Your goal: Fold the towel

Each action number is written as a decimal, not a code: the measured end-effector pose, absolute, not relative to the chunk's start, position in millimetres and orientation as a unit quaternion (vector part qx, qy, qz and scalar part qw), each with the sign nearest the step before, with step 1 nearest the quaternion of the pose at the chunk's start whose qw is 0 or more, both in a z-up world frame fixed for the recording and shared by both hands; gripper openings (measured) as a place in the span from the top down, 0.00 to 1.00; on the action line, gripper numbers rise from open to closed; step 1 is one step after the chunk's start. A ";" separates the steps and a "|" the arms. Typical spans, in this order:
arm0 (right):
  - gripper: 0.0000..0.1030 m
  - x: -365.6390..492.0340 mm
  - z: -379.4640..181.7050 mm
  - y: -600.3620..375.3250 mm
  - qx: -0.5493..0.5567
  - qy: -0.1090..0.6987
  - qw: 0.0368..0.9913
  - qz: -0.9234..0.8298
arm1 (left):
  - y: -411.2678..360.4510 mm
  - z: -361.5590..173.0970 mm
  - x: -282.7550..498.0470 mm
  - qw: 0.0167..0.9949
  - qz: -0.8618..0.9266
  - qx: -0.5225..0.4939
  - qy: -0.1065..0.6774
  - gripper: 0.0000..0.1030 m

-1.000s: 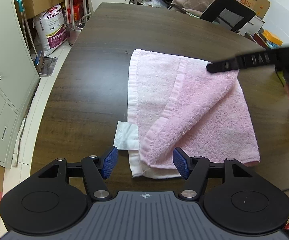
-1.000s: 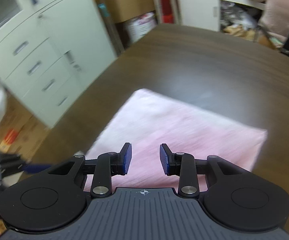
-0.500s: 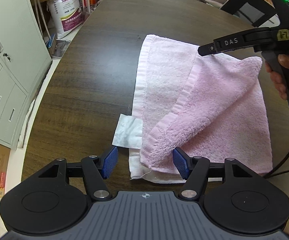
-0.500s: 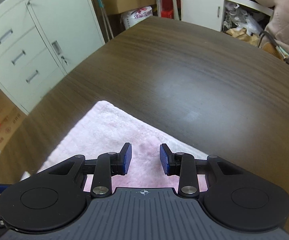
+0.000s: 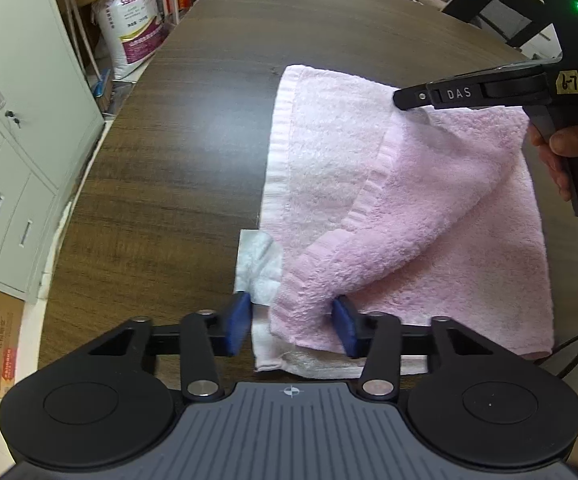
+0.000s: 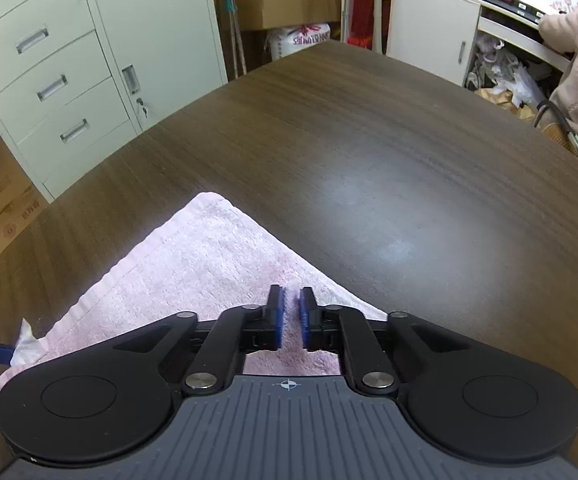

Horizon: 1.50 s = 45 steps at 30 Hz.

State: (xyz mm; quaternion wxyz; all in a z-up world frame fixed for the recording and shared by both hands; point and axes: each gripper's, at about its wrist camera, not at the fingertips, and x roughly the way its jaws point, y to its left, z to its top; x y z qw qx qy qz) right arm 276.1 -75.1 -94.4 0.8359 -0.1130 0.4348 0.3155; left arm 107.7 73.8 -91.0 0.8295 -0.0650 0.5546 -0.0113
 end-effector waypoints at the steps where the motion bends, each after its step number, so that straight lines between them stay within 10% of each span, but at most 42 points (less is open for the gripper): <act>1: 0.93 275.0 -90.2 -77.2 -0.111 0.428 0.840 0.313 | 74.0 -90.4 107.5 0.829 -0.012 -0.067 0.554 0.70; 31: 0.93 287.5 -57.0 -22.6 -0.098 0.377 0.836 0.387 | 86.1 -78.2 97.8 0.825 -0.009 -0.125 0.550 0.69; 45: 0.92 287.8 -61.7 -28.7 -0.091 0.388 0.834 0.380 | 94.9 -83.7 96.6 0.817 0.019 -0.148 0.558 0.97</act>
